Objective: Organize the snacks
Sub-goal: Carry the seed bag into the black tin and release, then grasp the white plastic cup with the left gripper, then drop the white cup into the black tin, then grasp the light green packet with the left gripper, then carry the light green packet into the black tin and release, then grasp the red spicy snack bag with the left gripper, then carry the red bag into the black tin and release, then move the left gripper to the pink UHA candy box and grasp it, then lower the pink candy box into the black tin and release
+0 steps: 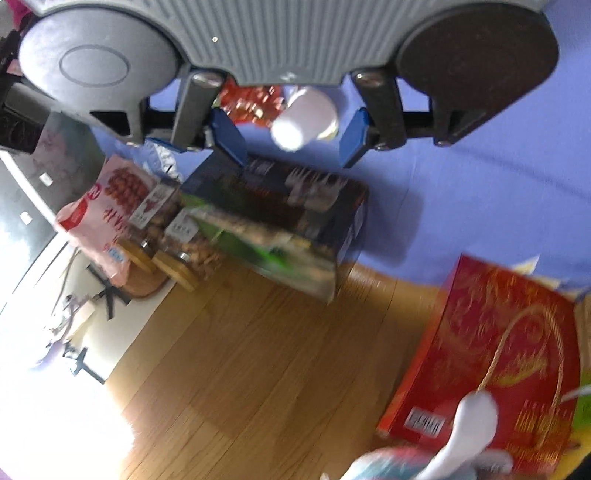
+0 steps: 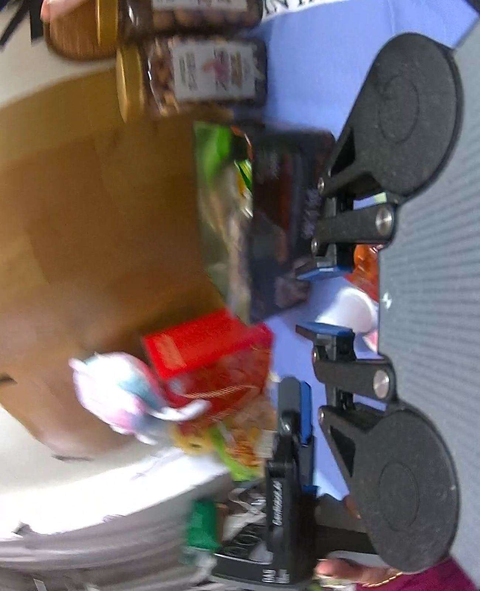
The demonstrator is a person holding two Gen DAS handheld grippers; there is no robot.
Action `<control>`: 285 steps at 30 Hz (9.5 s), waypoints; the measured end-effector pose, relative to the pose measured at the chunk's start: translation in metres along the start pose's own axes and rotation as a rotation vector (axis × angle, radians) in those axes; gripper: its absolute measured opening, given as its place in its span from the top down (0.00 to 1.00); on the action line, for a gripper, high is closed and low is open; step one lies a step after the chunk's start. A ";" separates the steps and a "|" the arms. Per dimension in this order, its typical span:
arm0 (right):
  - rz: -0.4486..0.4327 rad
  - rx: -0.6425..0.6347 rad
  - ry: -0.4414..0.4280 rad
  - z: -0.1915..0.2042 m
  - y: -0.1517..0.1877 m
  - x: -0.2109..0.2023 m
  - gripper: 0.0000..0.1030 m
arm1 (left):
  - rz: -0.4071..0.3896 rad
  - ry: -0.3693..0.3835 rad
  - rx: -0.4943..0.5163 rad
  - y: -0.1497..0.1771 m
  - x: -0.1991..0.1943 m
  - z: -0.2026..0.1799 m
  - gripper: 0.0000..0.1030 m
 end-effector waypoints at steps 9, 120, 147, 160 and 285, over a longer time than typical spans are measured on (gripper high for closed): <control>0.155 -0.267 0.109 0.036 0.013 0.058 0.58 | 0.035 -0.024 0.099 0.013 0.021 -0.018 0.35; -0.235 -0.021 0.360 -0.055 -0.049 0.006 0.60 | -0.026 0.012 0.153 -0.069 0.077 -0.119 0.49; 0.068 0.551 -0.239 -0.065 0.051 0.001 0.97 | 0.253 0.016 -0.056 0.035 0.075 -0.025 0.48; -0.169 0.436 -0.219 -0.048 -0.049 -0.015 0.97 | 0.053 0.046 -0.014 -0.051 0.047 -0.064 0.48; -0.099 0.133 0.180 -0.070 0.010 -0.034 0.60 | -0.041 -0.130 0.152 -0.034 0.041 -0.064 0.38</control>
Point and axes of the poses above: each gripper's, at about its wrist camera, not at the fingertips, and x roughly the way its jaws point, z to its left, y to its underside, the point moved 5 cm from there along x, roughly the way its jaws point, and after that the axes turned 7 degrees about z, right-handed, at the moved point
